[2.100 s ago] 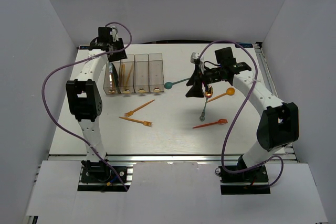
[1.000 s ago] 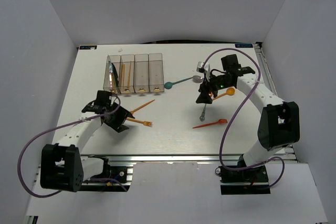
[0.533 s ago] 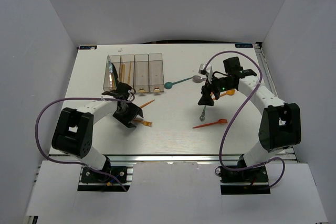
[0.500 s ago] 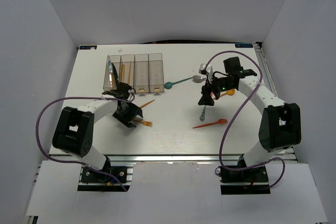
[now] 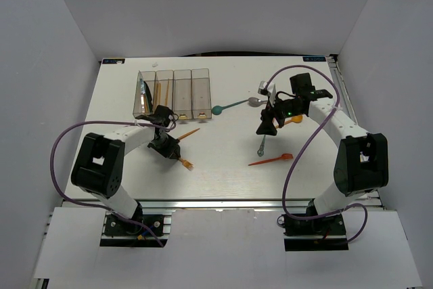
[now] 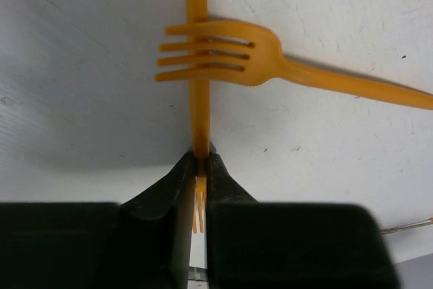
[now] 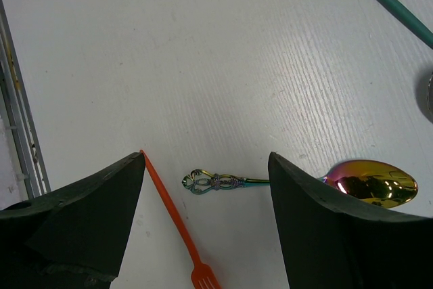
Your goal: Sort the eating utensils into containers
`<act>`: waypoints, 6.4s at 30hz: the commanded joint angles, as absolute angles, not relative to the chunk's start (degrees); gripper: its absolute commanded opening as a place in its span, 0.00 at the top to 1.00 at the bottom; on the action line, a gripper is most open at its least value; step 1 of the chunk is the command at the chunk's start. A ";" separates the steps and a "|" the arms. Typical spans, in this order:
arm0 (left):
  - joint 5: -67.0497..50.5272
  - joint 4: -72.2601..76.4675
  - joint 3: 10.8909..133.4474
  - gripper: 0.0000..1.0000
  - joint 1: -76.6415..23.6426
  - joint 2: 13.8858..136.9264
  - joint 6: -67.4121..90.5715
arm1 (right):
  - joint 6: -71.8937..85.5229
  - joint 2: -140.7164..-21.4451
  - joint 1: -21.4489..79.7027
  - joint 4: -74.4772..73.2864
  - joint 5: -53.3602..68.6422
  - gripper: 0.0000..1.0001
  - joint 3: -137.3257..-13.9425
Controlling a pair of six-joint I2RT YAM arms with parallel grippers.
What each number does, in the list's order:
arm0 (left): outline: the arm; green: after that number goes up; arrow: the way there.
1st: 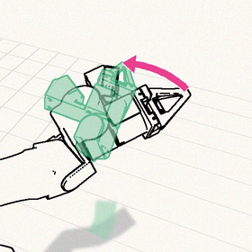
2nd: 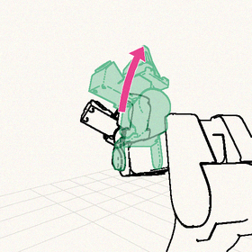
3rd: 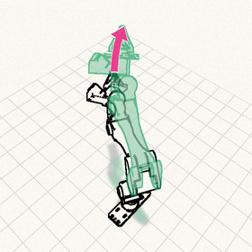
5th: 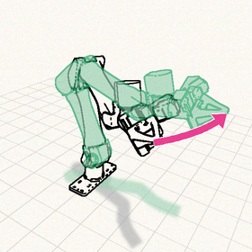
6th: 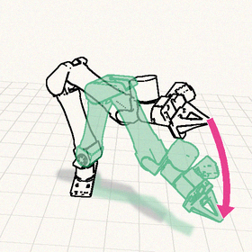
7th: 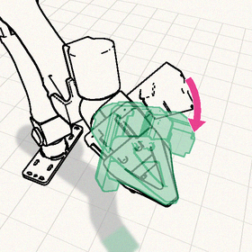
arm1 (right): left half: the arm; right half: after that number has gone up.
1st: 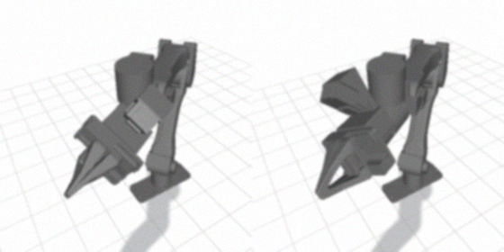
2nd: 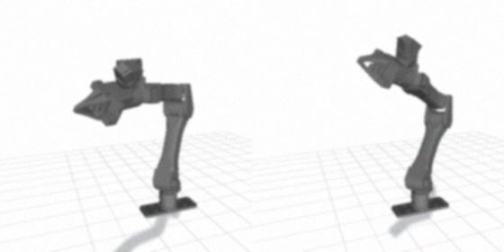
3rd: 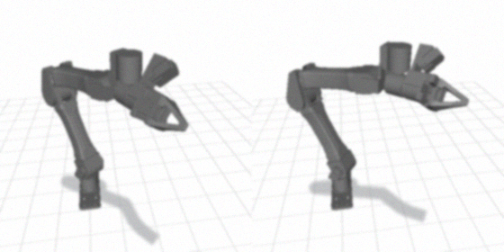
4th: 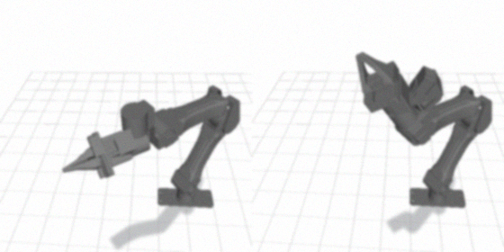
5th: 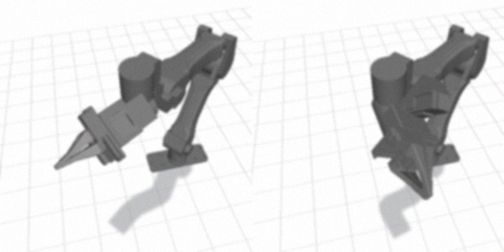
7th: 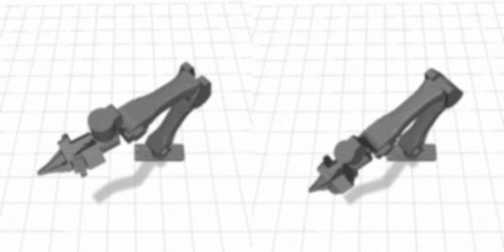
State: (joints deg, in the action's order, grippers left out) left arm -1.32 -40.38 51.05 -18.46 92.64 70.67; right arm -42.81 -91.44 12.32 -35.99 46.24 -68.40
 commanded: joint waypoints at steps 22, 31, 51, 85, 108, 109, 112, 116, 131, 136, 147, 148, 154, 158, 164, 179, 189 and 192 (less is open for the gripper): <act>1.78 -27.25 72.65 1.00 -22.50 82.99 22.40 | -43.68 -89.91 11.51 -36.03 48.78 0.20 -68.99; -4.23 -33.92 106.84 1.00 -17.05 113.10 0.71 | -45.00 -86.75 11.25 -36.21 47.82 0.20 -66.98; -0.79 -34.01 104.68 0.42 -15.56 117.51 5.36 | -65.36 -91.67 10.99 -52.61 49.84 0.19 -73.21; -11.16 -11.26 46.33 0.23 -13.27 58.19 44.29 | -89.02 -86.32 14.33 -34.80 19.95 0.69 -41.49; -22.94 11.86 37.09 0.30 -15.29 64.06 61.96 | -34.88 -87.17 31.98 -33.50 46.50 1.00 -71.35; -23.11 12.04 37.09 0.30 -15.29 64.51 61.96 | -31.76 -88.49 31.99 -32.53 45.45 1.00 -72.93; -23.20 12.30 37.53 0.30 -16.34 66.09 61.70 | -21.57 -93.24 33.48 -28.48 40.35 1.00 -78.21; -22.85 12.48 38.49 0.30 -18.10 68.11 61.26 | -13.29 -97.02 34.63 -23.56 37.97 1.00 -81.56; -23.99 12.74 41.83 0.55 -19.77 73.65 59.86 | -5.45 -100.63 39.73 -18.46 37.88 1.00 -86.74; -25.49 12.05 43.68 1.00 -19.78 74.53 57.92 | -8.60 -101.43 39.73 -18.81 39.37 0.74 -87.54; -15.65 -20.20 73.95 1.00 -11.44 88.57 29.11 | -43.85 -97.30 29.99 -41.91 58.89 0.19 -86.50; -15.12 -23.17 77.22 1.00 -10.99 90.86 25.79 | -44.55 -97.03 29.01 -42.36 58.89 0.20 -85.96; -7.32 -34.52 101.99 1.00 -10.20 109.32 18.99 | -46.67 -94.14 23.56 -42.89 58.54 0.24 -81.22; -5.19 -35.15 108.96 1.00 -10.11 115.30 16.44 | -46.32 -92.38 21.71 -41.49 58.80 0.24 -77.80; -6.24 -37.62 115.40 1.00 -10.20 122.52 16.35 | -45.70 -91.76 20.92 -40.69 58.89 0.24 -76.29; -6.94 -38.93 107.23 0.48 -10.46 114.79 14.33 | -46.14 -92.99 20.04 -41.04 57.48 0.23 -77.26; -25.89 -37.62 81.51 0.53 -10.55 92.92 1.19 | -52.29 -91.76 18.99 -44.91 56.95 0.20 -76.73; -34.79 -37.44 70.08 0.55 -11.16 86.94 -4.89 | -52.73 -91.93 18.81 -45.00 56.87 0.20 -76.47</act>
State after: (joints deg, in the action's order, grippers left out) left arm -22.13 -36.58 78.04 -10.41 89.69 4.10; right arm -50.33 -93.80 19.20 -43.40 56.49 -76.16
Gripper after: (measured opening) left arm 0.459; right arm 0.799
